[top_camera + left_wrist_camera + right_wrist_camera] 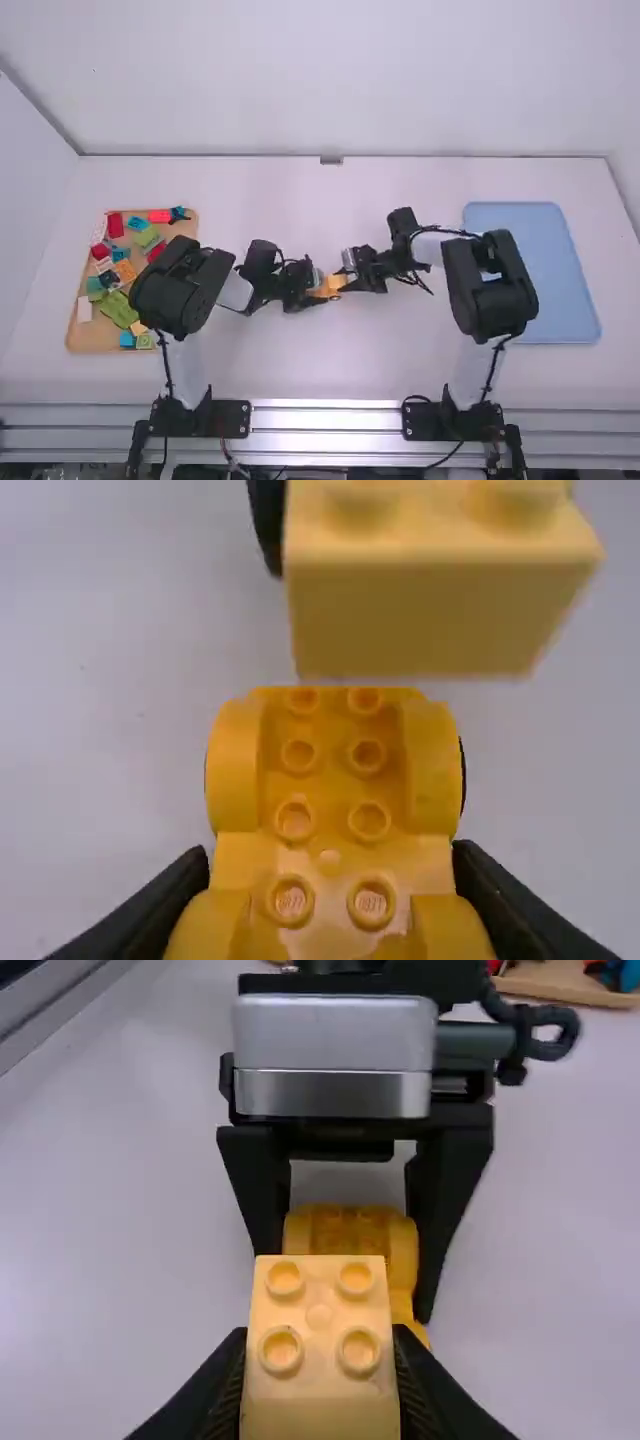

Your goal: Assemble lego blocks to make yellow taxi

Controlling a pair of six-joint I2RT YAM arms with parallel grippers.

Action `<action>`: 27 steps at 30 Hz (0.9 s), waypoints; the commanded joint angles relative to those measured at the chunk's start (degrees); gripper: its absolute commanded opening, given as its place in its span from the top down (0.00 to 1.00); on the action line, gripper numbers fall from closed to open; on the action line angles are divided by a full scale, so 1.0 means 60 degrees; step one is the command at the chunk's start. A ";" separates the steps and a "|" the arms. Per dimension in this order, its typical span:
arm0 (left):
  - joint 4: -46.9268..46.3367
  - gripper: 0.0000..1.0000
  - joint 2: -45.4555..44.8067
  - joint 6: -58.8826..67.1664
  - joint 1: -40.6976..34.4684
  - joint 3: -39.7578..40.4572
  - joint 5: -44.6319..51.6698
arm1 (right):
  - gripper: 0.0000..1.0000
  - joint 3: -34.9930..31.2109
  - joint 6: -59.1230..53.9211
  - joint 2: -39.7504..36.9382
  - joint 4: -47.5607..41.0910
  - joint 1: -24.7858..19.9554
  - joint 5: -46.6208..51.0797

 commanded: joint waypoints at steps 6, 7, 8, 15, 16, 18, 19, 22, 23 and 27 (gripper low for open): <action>-0.1628 0.65 0.0095 0.1009 -0.0025 0.0688 0.0725 | 0.86 -0.0390 0.2102 -0.0015 0.1169 0.0138 0.0066; -0.1938 0.65 0.0095 0.1031 -0.0025 0.0805 0.0670 | 0.85 -0.0550 0.2011 -0.0015 0.1344 0.0178 0.0055; -0.1967 0.66 0.0095 0.1027 -0.0022 0.0820 0.0663 | 0.85 -0.0572 0.1993 -0.0015 0.1384 0.0186 0.0058; -0.2091 0.64 0.0095 0.1133 -0.0025 0.0863 0.0645 | 0.85 -0.1206 0.2889 -0.0015 0.2648 0.0124 0.0215; -0.2069 0.64 0.0095 0.1315 -0.0022 0.0831 0.0659 | 0.85 -0.1242 0.3078 -0.0015 0.2845 0.0124 0.0262; -0.2069 0.64 0.0095 0.1610 -0.0025 0.0780 0.0648 | 0.85 -0.1311 0.3530 -0.0015 0.3085 0.0076 0.0186; -0.2065 0.64 0.0095 0.1606 -0.0025 0.0772 0.0648 | 0.85 -0.1344 0.3625 -0.0015 0.3115 0.0062 0.0193; -0.2120 0.64 0.0095 0.1603 -0.0025 0.0772 0.0663 | 0.84 -0.1494 0.3628 -0.0015 0.3479 0.0084 0.0382; -0.2102 0.64 0.0095 0.1599 -0.0025 0.0772 0.0648 | 0.85 -0.1508 0.3661 -0.0015 0.3475 0.0135 0.0368; -0.2116 0.63 0.0095 0.1599 -0.0025 0.0783 0.0652 | 0.84 -0.1606 0.3657 -0.0015 0.3432 0.0222 0.0594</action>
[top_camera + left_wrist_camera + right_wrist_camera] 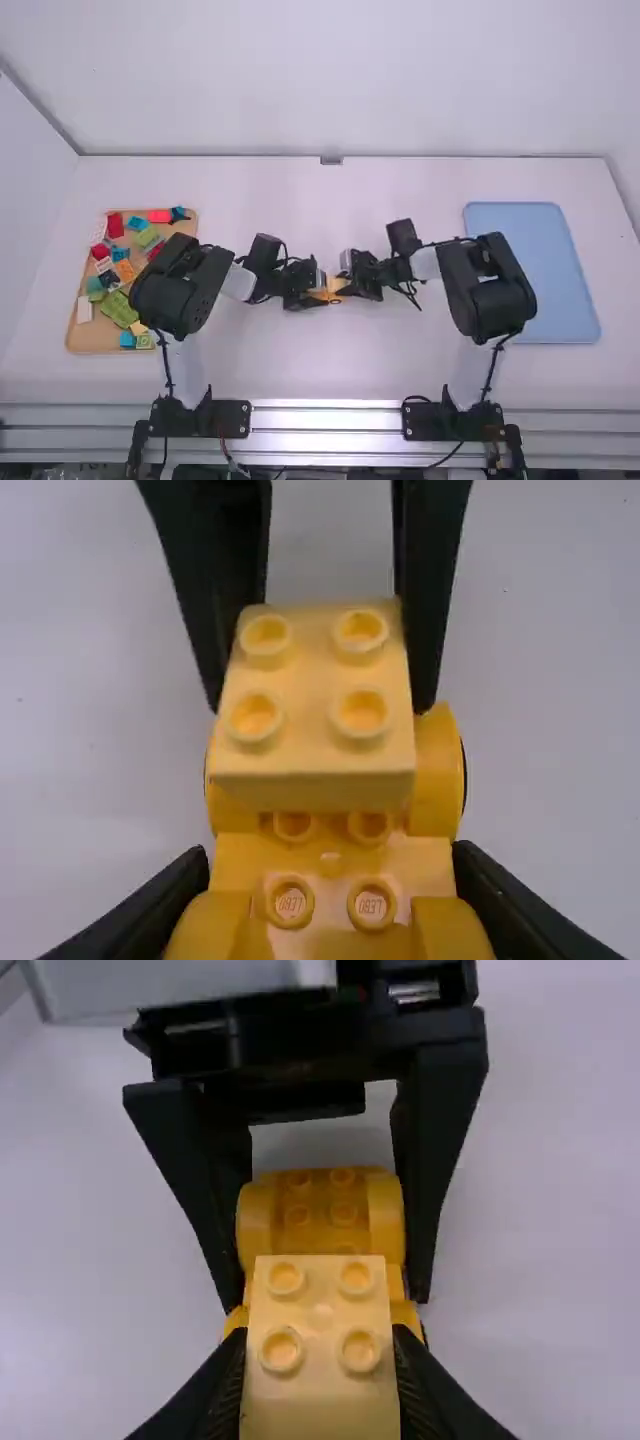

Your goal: Assemble lego blocks to make yellow taxi

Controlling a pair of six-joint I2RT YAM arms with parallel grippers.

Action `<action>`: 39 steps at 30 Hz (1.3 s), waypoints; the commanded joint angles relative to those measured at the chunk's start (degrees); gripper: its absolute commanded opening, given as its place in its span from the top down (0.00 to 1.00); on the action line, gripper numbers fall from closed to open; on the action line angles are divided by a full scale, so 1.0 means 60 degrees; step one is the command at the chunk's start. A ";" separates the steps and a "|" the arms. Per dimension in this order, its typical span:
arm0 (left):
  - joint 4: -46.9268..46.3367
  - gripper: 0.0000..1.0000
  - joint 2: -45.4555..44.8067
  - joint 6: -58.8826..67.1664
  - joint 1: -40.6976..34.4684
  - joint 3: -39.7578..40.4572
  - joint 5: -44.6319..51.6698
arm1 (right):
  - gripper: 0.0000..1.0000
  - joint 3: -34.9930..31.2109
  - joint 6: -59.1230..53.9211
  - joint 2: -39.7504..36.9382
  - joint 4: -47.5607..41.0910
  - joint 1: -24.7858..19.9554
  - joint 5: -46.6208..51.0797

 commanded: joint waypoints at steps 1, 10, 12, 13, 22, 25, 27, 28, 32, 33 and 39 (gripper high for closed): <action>-0.0044 0.63 0.0095 0.0146 -0.0025 -0.0098 0.0142 | 0.84 -0.0138 0.0160 -0.0015 -0.0007 0.0109 0.0197; -0.0044 0.62 0.0095 0.0142 -0.0025 -0.0106 0.0149 | 0.84 -0.0131 0.0619 -0.0015 0.0186 0.0117 0.0579; -0.0044 0.62 0.0095 0.0142 -0.0025 -0.0109 0.0149 | 0.84 -0.0135 0.0623 -0.0015 0.0189 0.0120 0.0579; -0.0040 0.61 0.0095 0.0138 -0.0025 -0.0109 0.0157 | 0.84 -0.0138 0.0623 -0.0011 0.0186 0.0120 0.0619; -0.0069 0.60 0.0095 0.0138 -0.0025 -0.0106 0.0149 | 0.82 -0.0138 0.0718 -0.0011 0.0058 0.0262 0.1260; -0.0073 0.60 0.0095 0.0142 -0.0025 -0.0109 0.0146 | 0.82 -0.0135 0.0499 -0.0011 -0.0208 0.0237 0.1268; -0.0069 0.60 0.0095 0.0142 -0.0025 -0.0109 0.0149 | 0.82 -0.0135 0.0364 -0.0011 -0.0310 0.0251 0.1260; -0.0069 0.60 0.0095 0.0142 -0.0025 -0.0109 0.0149 | 0.82 -0.0135 0.0382 -0.0015 -0.0313 0.0215 0.1257; -0.0073 0.60 0.0095 0.0138 -0.0025 -0.0109 0.0146 | 0.81 -0.0135 0.0401 -0.0011 -0.0313 -0.0011 0.1217; -0.0073 0.60 0.0095 0.0138 -0.0025 -0.0109 0.0146 | 0.80 -0.0135 0.0401 -0.0011 -0.0313 -0.0018 0.1220; -0.0084 0.61 0.0095 0.0142 -0.0025 -0.0109 0.0157 | 0.76 -0.0135 0.0401 -0.0015 -0.0044 0.0076 0.1253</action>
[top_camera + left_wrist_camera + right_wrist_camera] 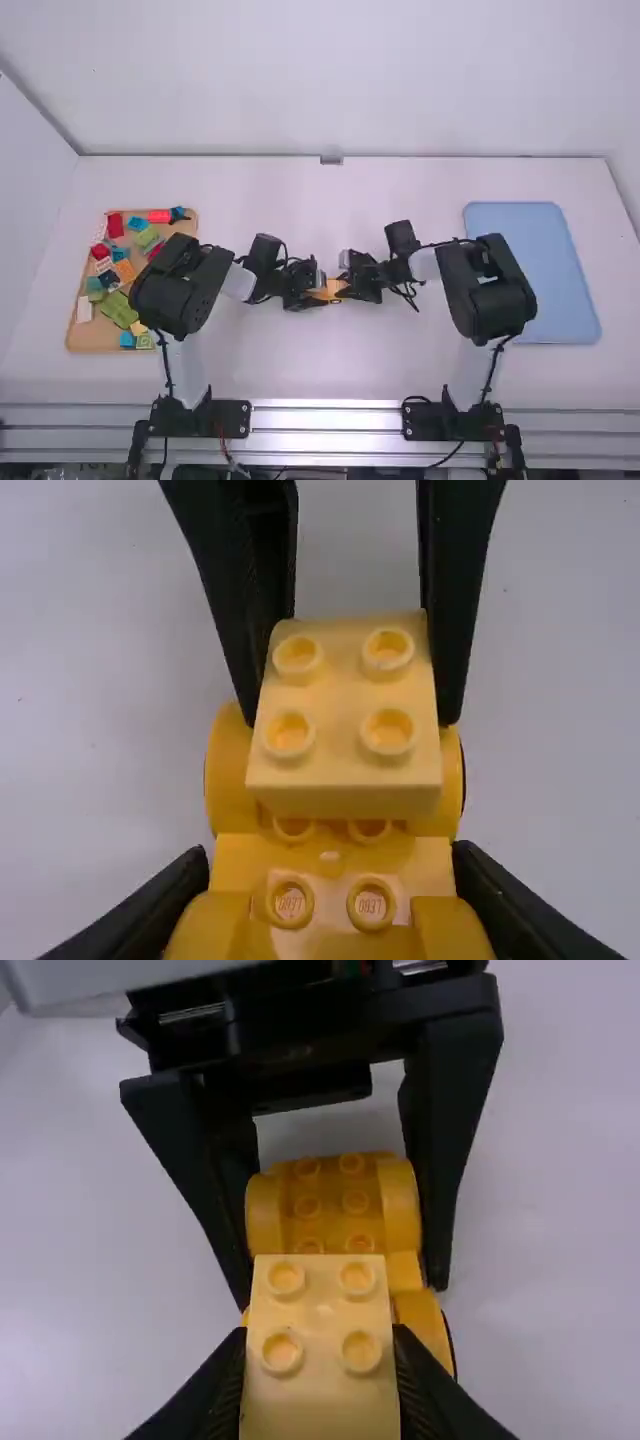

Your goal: Assemble lego blocks to make yellow taxi

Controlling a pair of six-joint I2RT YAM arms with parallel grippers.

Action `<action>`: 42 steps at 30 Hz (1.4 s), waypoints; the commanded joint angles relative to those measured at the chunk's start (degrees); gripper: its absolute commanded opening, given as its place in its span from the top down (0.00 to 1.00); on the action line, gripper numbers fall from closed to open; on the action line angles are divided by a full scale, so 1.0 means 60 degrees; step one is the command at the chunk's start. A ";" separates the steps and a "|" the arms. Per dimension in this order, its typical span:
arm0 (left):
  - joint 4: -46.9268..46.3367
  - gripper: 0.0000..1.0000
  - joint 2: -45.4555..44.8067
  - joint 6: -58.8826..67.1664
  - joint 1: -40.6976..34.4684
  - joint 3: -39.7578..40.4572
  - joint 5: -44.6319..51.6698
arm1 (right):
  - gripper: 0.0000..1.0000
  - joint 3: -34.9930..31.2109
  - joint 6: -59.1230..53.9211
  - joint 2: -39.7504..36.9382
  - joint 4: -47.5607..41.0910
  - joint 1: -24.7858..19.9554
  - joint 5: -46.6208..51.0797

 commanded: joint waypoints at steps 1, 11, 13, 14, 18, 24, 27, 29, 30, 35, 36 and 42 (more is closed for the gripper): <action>-0.0084 0.60 0.0095 0.0153 -0.0025 -0.0106 0.0197 | 0.75 -0.0109 -0.0066 0.0051 0.0153 0.0055 0.0831; -0.0222 0.61 0.0095 0.0153 -0.0025 -0.0113 0.0197 | 0.75 -0.0109 -0.0080 0.0051 0.0765 0.0069 0.0900; -0.0255 0.61 0.0095 0.0157 -0.0025 -0.0113 0.0189 | 0.75 -0.0113 -0.0076 0.0051 0.0721 0.0025 0.0947; -0.0288 0.61 0.0095 0.0157 -0.0025 -0.0113 0.0193 | 0.75 -0.0113 -0.0076 0.0051 0.0692 -0.0004 0.1031; -0.0288 0.62 0.0095 0.0157 -0.0025 -0.0113 0.0160 | 0.75 -0.0102 -0.0382 0.0047 0.0444 0.0025 0.0943; -0.0288 0.62 0.0095 0.0157 -0.0025 -0.0084 0.0160 | 0.73 -0.0098 -0.1344 -0.0102 0.0277 -0.0160 -0.0619; -0.0284 0.62 0.0095 0.0153 -0.0025 -0.0087 0.0160 | 0.73 -0.0117 -0.1140 -0.0113 0.0233 -0.0313 -0.0641; -0.0295 0.62 0.0095 0.0153 -0.0025 -0.0091 0.0164 | 0.73 -0.0240 -0.1053 -0.0113 0.0226 -0.0295 -0.0656; -0.0291 0.62 0.0095 0.0153 -0.0025 -0.0091 0.0160 | 0.73 -0.0248 -0.1053 -0.0113 0.0233 -0.0288 -0.0652; -0.0259 0.62 0.0095 0.0149 -0.0025 -0.0091 0.0160 | 0.72 -0.0331 -0.1042 -0.0113 0.0280 0.0044 -0.0211; -0.0284 0.62 0.0095 0.0157 -0.0025 -0.0084 0.0160 | 0.72 -0.0335 -0.0954 -0.0113 0.0295 0.0124 -0.0109; -0.0284 0.62 0.0095 0.0153 -0.0025 -0.0091 0.0164 | 0.73 -0.0342 0.0073 -0.0113 0.0750 0.0244 0.0652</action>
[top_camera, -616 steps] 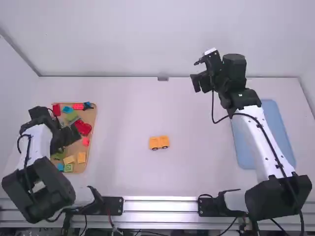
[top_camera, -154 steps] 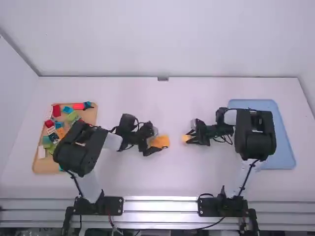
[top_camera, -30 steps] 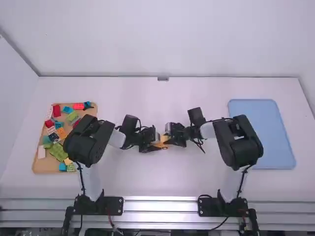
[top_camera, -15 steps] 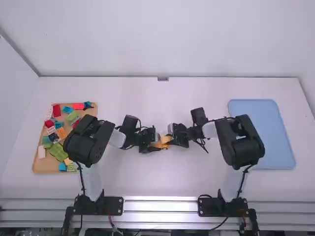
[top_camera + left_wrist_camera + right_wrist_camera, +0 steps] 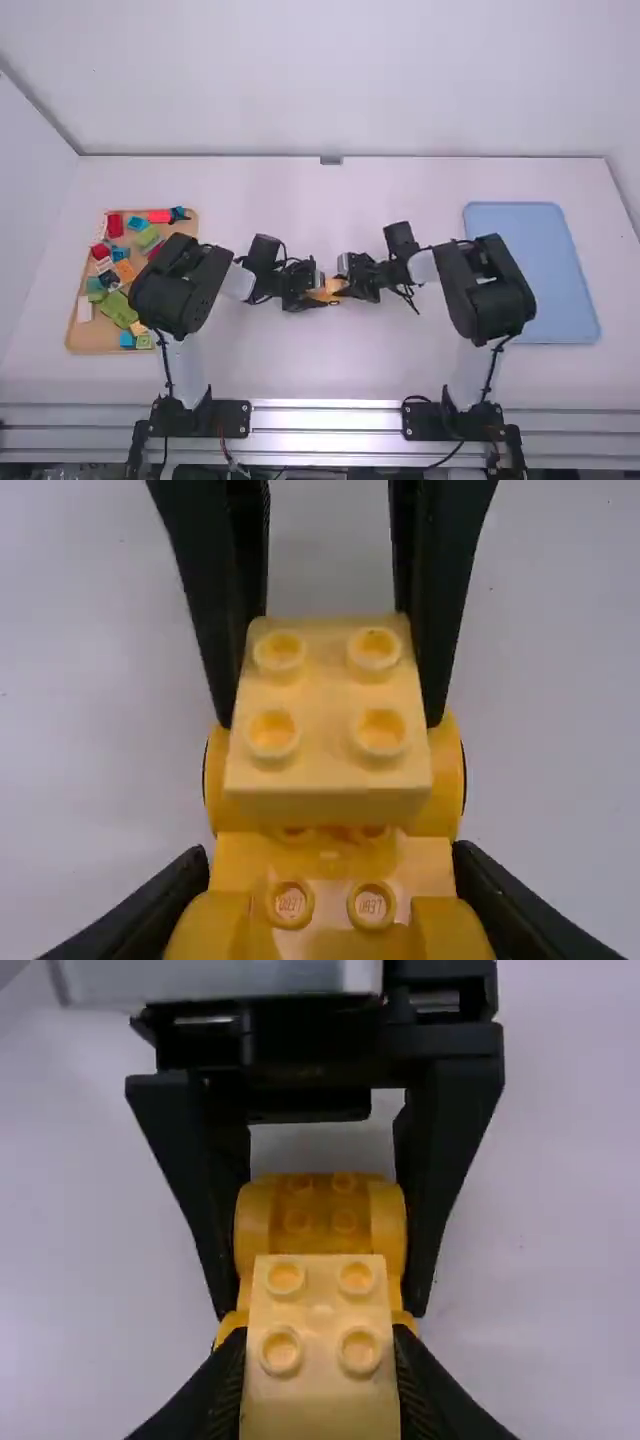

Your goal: Assemble lego blocks to make yellow taxi

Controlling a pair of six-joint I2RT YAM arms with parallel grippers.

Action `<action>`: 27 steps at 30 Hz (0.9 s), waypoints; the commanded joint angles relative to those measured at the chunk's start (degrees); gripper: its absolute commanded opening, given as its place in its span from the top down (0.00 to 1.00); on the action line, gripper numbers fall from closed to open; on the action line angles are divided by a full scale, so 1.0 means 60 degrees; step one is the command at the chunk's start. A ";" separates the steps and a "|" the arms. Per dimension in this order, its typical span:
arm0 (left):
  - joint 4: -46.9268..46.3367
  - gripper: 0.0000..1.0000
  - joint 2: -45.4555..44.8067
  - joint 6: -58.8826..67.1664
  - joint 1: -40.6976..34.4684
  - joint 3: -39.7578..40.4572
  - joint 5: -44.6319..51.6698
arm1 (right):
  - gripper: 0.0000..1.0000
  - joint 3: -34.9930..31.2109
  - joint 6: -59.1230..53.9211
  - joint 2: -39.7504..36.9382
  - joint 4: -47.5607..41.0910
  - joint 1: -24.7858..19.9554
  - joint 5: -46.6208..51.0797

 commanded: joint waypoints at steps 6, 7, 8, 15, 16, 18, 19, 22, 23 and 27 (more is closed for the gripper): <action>-0.0069 0.62 0.0095 0.0062 -0.0036 -0.0109 0.0004 | 0.73 -0.0109 0.0419 -0.0106 -0.0124 0.0073 0.0841; -0.0066 0.62 0.0095 0.0062 -0.0036 -0.0109 0.0004 | 0.73 -0.0109 0.0386 -0.0106 -0.0186 0.0076 0.0900; -0.0073 0.62 0.0095 0.0062 -0.0036 -0.0098 0.0004 | 0.73 -0.0109 0.0321 -0.0106 -0.0262 0.0076 0.0994; -0.0066 0.62 0.0095 0.0062 -0.0036 -0.0102 0.0007 | 0.72 -0.0109 0.0357 -0.0106 -0.0331 0.0066 0.0987; -0.0069 0.62 0.0095 0.0066 -0.0036 -0.0102 0.0000 | 0.72 -0.0109 0.0353 -0.0106 -0.0328 0.0066 0.0994; -0.0069 0.62 0.0095 0.0062 -0.0036 -0.0095 0.0004 | 0.72 -0.0109 0.0350 -0.0106 -0.0372 0.0069 0.0987; -0.0069 0.62 0.0095 0.0062 -0.0036 -0.0095 0.0004 | 0.72 -0.0109 0.0346 -0.0106 -0.0401 0.0069 0.0987; -0.0069 0.62 0.0095 0.0062 -0.0036 -0.0102 0.0004 | 0.72 -0.0109 0.0066 -0.0106 -0.0667 0.0069 0.0994; -0.0069 0.62 0.0095 0.0066 -0.0033 -0.0098 0.0004 | 0.72 -0.0109 0.0076 -0.0106 -0.0663 0.0069 0.0994; -0.0066 0.62 0.0095 0.0066 -0.0036 -0.0098 0.0007 | 0.72 -0.0109 0.0069 -0.0106 -0.0663 0.0069 0.1031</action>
